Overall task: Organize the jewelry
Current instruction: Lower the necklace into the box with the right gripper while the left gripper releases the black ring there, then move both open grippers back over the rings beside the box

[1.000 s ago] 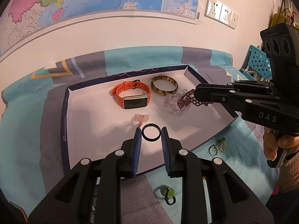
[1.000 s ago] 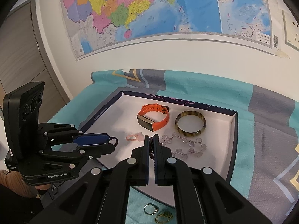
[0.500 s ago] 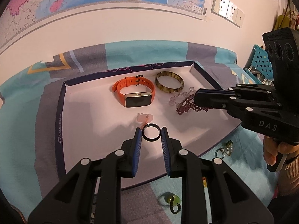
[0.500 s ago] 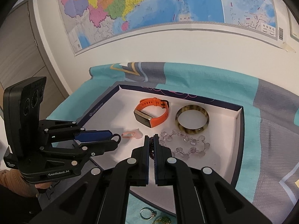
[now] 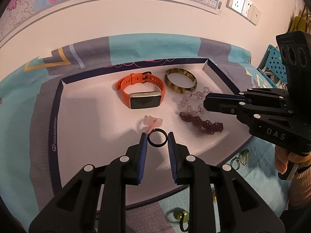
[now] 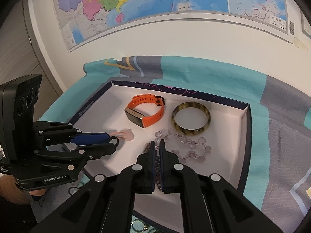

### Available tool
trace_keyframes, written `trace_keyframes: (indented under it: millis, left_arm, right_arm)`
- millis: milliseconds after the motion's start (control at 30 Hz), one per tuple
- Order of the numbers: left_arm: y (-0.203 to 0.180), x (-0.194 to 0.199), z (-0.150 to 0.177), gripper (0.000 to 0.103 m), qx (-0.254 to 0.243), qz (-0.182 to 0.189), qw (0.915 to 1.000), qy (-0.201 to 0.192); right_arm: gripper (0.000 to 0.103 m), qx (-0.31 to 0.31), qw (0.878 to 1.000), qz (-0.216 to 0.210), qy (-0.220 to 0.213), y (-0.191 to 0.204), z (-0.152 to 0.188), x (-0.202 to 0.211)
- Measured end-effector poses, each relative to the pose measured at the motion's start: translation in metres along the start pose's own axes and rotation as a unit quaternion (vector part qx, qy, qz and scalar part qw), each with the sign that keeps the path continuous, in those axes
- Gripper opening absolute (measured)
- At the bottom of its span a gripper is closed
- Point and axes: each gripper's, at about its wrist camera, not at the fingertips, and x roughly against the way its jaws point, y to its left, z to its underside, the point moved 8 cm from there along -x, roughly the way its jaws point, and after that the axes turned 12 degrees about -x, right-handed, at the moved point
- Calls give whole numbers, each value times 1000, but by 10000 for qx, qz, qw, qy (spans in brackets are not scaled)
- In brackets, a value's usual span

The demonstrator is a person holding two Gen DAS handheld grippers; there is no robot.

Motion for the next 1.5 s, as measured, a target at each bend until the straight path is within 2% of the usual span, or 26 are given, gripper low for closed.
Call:
trace_keyframes:
  millis: [533,700,967,1200,1400,1500]
  left_arm:
    - [4,-11,-2,23,61,-57,9999,88]
    - [7,-4,-2,29,115,-114,9999,6]
    - [7,33,1,38,56,-295,9988,-390]
    - [-2,71,16,43,-214,-287,9968,-718]
    - [-16,84,44,47,-516,-300,9959,-685]
    - [-22,86,58,47,-550,-188,9964,-617]
  right_arm:
    - [7,75,9999,-16,110,2,11,5]
    - [8,33,10000,-15,84,-1,16,11]
    - [22,-83,9999,-60,-124,-4,22,34]
    - [27,-99,9995,-157,-251,-3,43,64]
    - [31,-146,9996,-35,-227,-6,70,78]
    - [35,-176,9997,83,-130,-9,85,75]
